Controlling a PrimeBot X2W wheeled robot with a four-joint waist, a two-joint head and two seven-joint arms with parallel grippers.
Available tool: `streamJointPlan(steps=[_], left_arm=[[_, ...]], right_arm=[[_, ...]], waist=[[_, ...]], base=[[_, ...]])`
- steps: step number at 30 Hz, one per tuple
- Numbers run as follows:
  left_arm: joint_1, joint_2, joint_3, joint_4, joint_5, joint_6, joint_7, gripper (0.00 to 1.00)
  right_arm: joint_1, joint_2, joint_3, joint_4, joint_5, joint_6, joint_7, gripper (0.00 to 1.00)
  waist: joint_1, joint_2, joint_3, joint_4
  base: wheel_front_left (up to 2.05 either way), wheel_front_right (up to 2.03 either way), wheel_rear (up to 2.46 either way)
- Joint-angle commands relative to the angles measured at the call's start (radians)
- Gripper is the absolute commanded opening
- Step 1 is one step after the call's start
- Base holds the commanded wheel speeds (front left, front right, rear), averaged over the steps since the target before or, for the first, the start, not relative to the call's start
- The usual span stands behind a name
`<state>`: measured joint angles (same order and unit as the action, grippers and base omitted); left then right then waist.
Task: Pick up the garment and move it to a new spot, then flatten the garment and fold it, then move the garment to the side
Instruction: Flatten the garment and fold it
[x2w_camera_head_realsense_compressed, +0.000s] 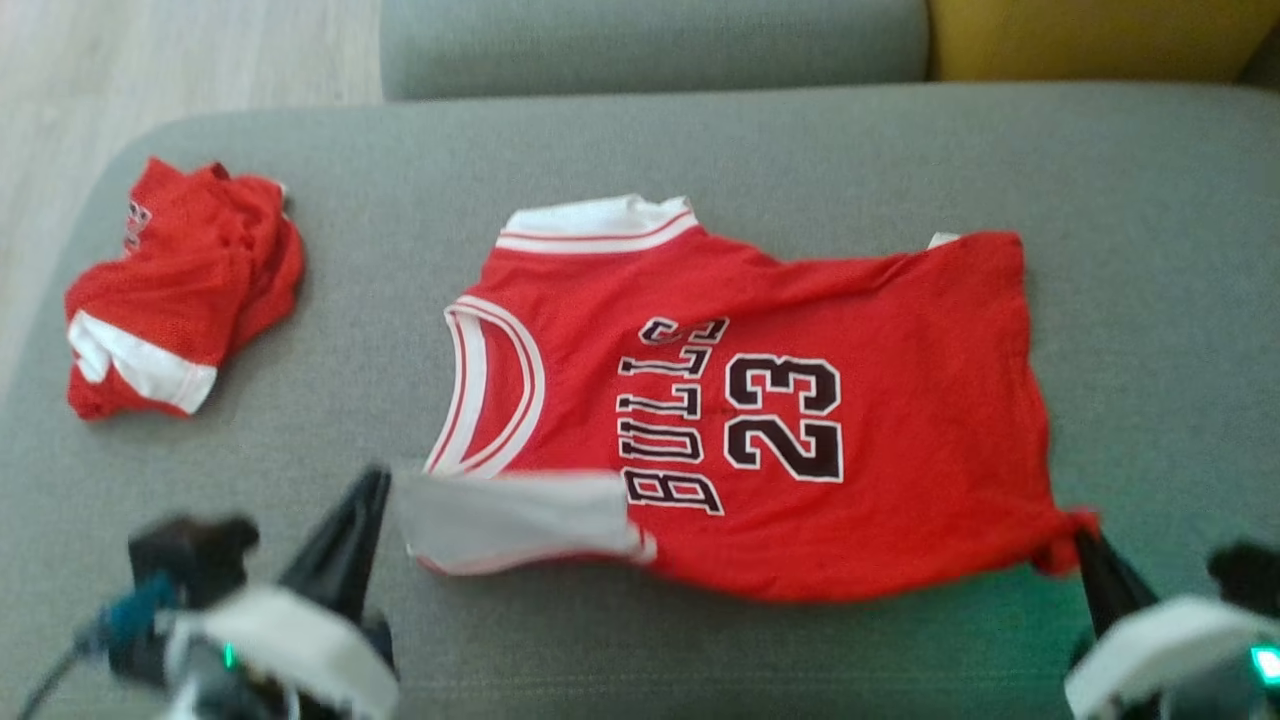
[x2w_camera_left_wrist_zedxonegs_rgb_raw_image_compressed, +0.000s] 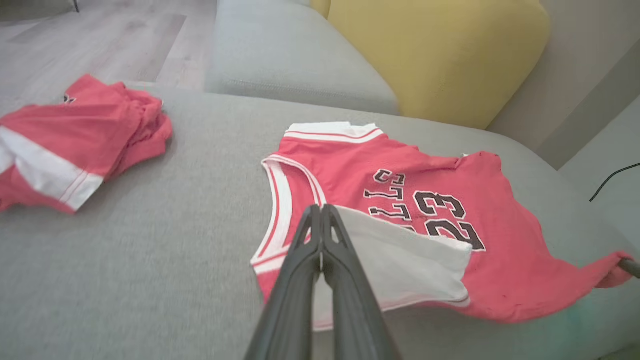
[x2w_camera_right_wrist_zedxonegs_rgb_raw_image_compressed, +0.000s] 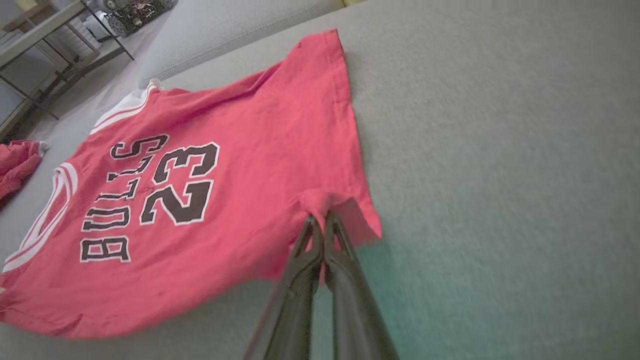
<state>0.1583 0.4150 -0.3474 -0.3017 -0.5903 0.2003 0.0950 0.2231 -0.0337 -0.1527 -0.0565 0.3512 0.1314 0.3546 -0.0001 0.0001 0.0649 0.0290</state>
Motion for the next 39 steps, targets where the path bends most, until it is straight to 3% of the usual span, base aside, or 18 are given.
streamJointPlan(steps=[1,8,19,20,21,22,23,24,29,32,33,39], left_arm=[[-0.089,0.020,0.038,-0.008,-0.006,-0.013,-0.004,0.00],[-0.300,-0.025,0.029,0.215,-0.051,-0.110,-0.032,0.00],[-0.456,-0.060,0.029,0.441,-0.066,-0.210,-0.135,0.00],[-0.464,-0.063,0.028,0.455,-0.065,-0.218,-0.149,0.00],[-0.470,-0.065,0.026,0.469,-0.063,-0.225,-0.161,0.01],[-0.473,-0.068,0.024,0.484,-0.062,-0.231,-0.172,0.40],[-0.473,-0.068,0.024,0.484,-0.062,-0.231,-0.172,0.40],[-0.475,-0.072,0.025,0.497,-0.063,-0.235,-0.185,1.00],[-0.450,-0.085,0.043,0.530,-0.059,-0.226,-0.264,1.00],[-0.415,-0.086,0.065,0.513,-0.033,-0.191,-0.315,1.00],[-0.385,-0.088,0.084,0.485,-0.008,-0.161,-0.337,1.00],[-0.284,-0.104,0.119,0.383,0.076,-0.090,-0.355,1.00]], right_arm=[[-0.062,-0.017,0.025,-0.022,-0.018,-0.001,0.005,0.00],[-0.207,-0.017,0.022,0.074,-0.054,-0.001,0.006,0.00],[-0.344,-0.017,0.012,0.182,-0.067,-0.001,-0.070,0.00],[-0.350,-0.017,0.014,0.191,-0.066,-0.001,-0.074,0.02],[-0.354,-0.017,0.016,0.198,-0.065,-0.001,-0.080,0.31],[-0.355,-0.017,0.017,0.206,-0.062,-0.001,-0.084,0.65],[-0.355,-0.017,0.017,0.206,-0.062,-0.001,-0.084,0.65],[-0.355,-0.017,0.017,0.211,-0.061,-0.001,-0.088,1.00],[-0.343,-0.017,0.026,0.194,-0.056,-0.001,-0.154,1.00],[-0.330,-0.017,0.034,0.160,-0.084,-0.001,-0.209,1.00],[-0.321,-0.017,0.043,0.129,-0.115,-0.001,-0.243,1.00],[-0.282,-0.017,0.098,0.026,-0.194,-0.001,-0.309,1.00]], waist=[[0.0001,-0.0001,0.027,0.001],[0.0001,-0.0001,0.092,-0.005],[0.0001,-0.0001,0.160,-0.016],[0.0001,-0.0001,0.164,-0.016],[0.0001,-0.0001,0.167,-0.015],[0.0001,-0.0001,0.170,-0.015],[0.0001,-0.0001,0.170,-0.015],[0.0001,-0.0001,0.172,-0.015],[0.0001,-0.0001,0.167,-0.017],[0.0001,-0.0001,0.154,-0.019],[0.0001,-0.0001,0.141,-0.017],[0.0001,-0.0001,0.096,-0.009]], base=[[0.00,0.00,0.00],[0.00,0.00,0.00],[0.00,0.00,0.00],[0.00,0.00,0.00],[0.00,0.00,0.00],[0.00,0.00,0.00],[0.00,0.00,0.00],[0.00,0.00,0.00],[0.00,0.00,0.00],[0.00,0.00,0.00],[0.00,0.00,0.00],[0.00,0.00,0.00]])
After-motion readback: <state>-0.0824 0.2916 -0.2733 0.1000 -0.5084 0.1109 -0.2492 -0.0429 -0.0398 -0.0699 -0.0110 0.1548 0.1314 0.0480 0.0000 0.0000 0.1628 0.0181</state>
